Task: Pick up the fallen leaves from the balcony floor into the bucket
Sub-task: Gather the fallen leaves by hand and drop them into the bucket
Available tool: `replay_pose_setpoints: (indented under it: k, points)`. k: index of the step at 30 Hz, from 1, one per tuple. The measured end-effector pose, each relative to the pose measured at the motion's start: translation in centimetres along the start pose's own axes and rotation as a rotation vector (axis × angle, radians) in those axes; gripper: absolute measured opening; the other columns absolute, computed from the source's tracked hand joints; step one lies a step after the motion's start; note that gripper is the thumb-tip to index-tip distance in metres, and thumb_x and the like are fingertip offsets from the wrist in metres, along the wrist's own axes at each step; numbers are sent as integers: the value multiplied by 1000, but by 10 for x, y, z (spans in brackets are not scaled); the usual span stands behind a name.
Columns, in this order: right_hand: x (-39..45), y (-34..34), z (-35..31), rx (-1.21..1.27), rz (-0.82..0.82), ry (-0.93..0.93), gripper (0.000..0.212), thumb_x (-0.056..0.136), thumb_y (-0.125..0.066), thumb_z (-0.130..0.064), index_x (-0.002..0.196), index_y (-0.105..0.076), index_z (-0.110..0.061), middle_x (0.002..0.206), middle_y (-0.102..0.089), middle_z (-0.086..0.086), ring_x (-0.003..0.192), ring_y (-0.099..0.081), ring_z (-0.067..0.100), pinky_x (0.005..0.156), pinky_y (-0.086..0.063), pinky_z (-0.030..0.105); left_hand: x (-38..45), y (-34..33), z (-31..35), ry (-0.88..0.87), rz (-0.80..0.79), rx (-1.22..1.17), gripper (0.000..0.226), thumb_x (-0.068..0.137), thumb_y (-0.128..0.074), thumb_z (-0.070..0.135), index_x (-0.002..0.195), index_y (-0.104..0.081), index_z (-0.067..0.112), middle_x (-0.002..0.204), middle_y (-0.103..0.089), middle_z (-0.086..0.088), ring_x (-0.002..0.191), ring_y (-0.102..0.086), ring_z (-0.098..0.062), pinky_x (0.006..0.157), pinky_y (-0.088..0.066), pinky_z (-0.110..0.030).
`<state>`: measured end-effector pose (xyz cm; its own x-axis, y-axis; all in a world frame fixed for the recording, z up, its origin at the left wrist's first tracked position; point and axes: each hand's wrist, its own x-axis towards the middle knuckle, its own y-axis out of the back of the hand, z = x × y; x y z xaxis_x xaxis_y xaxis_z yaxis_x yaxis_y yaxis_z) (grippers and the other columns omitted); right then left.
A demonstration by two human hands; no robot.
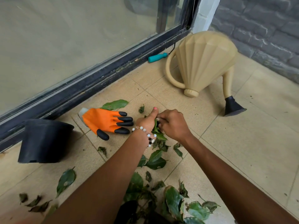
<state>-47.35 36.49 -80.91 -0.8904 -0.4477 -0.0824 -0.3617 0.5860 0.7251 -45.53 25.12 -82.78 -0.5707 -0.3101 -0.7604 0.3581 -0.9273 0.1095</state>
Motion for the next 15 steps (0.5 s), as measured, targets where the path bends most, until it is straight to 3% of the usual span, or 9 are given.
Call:
replay_pose_setpoints:
  k: [3, 5, 6, 8, 12, 15]
  points:
    - [3, 8, 4, 291, -146, -166, 23, 99, -50, -10, 99, -73, -9, 83, -72, 3, 89, -66, 14, 89, -46, 29, 7, 7, -5, 7, 19, -88, 77, 83, -66, 58, 132, -49, 2, 123, -61, -14, 99, -65, -29, 86, -55, -40]
    - [11, 7, 14, 394, -1, -227, 21, 99, -51, -13, 103, -72, -13, 94, -73, 3, 97, -66, 16, 94, -49, 36, 7, 11, -6, 26, -82, -327, 53, 88, -69, 35, 119, -55, -6, 96, -69, -18, 70, -65, -23, 61, -57, -31]
    - [15, 7, 19, 311, 98, -236, 20, 98, -53, -13, 104, -72, -11, 100, -73, 4, 100, -65, 19, 94, -50, 36, 5, 12, -5, 39, -114, -401, 36, 91, -67, 25, 106, -59, -7, 80, -68, -16, 55, -59, -19, 49, -52, -25]
    - [22, 7, 33, -12, 171, -206, 22, 94, -57, -10, 113, -68, -7, 113, -68, 11, 107, -62, 26, 94, -48, 34, 6, 15, -6, 48, -127, -479, 19, 95, -62, 16, 92, -59, -3, 67, -62, -12, 42, -53, -15, 40, -44, -20]
    - [18, -12, 59, -409, -122, -80, 49, 93, -58, -15, 141, -46, -15, 143, -46, 12, 128, -42, 32, 107, -38, 39, 5, 20, -5, 29, -82, -465, 27, 102, -50, 21, 82, -58, 4, 64, -47, -3, 40, -45, -10, 36, -35, -14]
    - [9, -31, 61, -592, -47, 41, 43, 96, -49, -5, 137, -51, -13, 137, -52, 9, 120, -45, 27, 96, -43, 32, 11, 26, -10, 6, -19, -468, 36, 100, -53, 29, 76, -62, 4, 59, -44, -2, 34, -40, -11, 37, -35, -16]
